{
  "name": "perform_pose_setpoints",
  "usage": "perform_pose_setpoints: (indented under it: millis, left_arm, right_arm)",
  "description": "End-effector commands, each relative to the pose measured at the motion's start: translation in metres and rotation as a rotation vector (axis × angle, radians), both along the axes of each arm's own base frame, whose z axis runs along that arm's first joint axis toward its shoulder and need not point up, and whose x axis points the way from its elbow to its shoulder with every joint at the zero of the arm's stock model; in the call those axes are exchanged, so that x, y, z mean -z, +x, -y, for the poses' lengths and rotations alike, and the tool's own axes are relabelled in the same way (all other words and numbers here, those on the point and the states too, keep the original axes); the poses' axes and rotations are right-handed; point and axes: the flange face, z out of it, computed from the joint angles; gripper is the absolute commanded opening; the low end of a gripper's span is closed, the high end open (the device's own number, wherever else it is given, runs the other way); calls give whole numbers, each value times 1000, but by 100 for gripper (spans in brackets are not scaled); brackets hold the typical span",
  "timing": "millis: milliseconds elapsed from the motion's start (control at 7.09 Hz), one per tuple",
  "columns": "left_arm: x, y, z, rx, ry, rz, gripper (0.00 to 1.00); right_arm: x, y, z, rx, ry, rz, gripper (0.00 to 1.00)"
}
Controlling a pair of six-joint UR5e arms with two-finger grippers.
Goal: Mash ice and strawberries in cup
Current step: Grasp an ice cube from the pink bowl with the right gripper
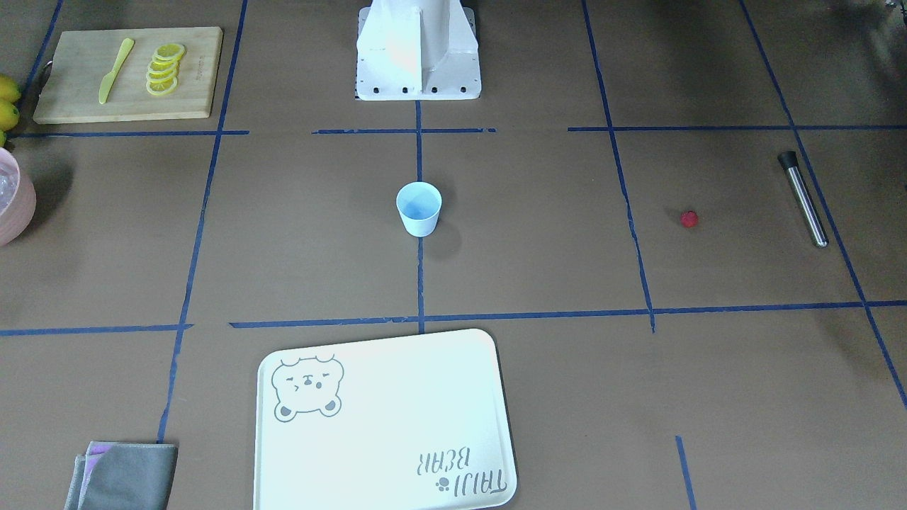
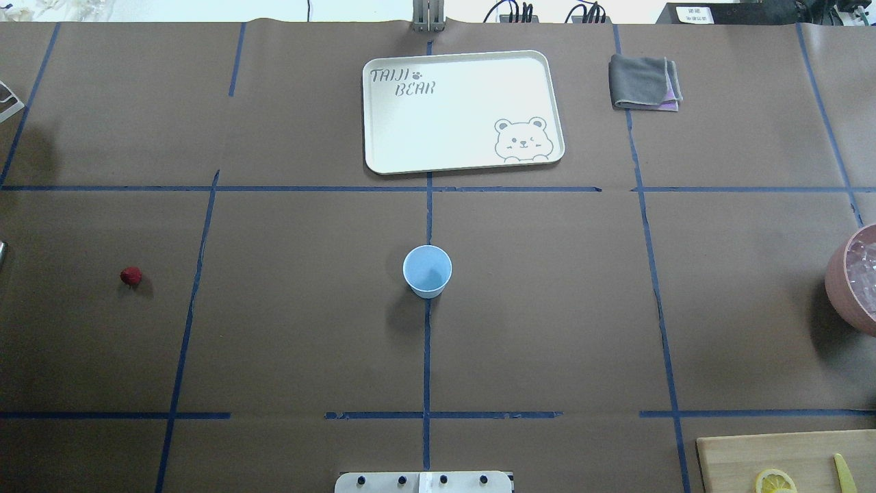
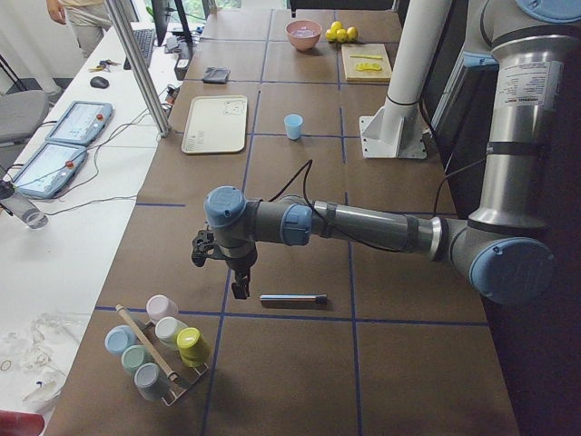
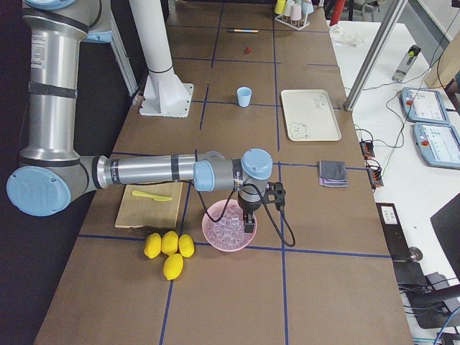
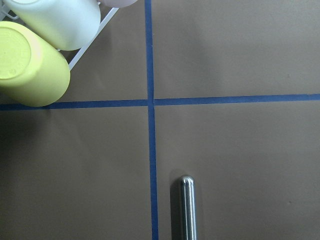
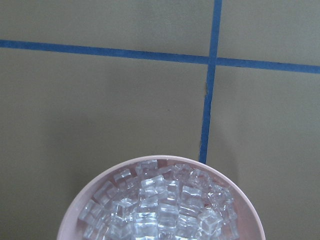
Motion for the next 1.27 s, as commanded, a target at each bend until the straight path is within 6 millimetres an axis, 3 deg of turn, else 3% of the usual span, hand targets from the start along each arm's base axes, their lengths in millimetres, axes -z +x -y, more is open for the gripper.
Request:
perform_pose_setpoints:
  millis: [0, 564, 1129]
  left_arm:
    - [6, 3, -1, -7, 21, -14, 100]
    - [3, 7, -4, -13, 22, -14, 100]
    - [5, 6, -4, -12, 28, -13, 100]
  right_arm:
    - [0, 0, 0, 1, -2, 1, 100]
    - [7, -8, 2, 17, 20, 2, 100]
    - [-11, -16, -14, 51, 51, 7, 100]
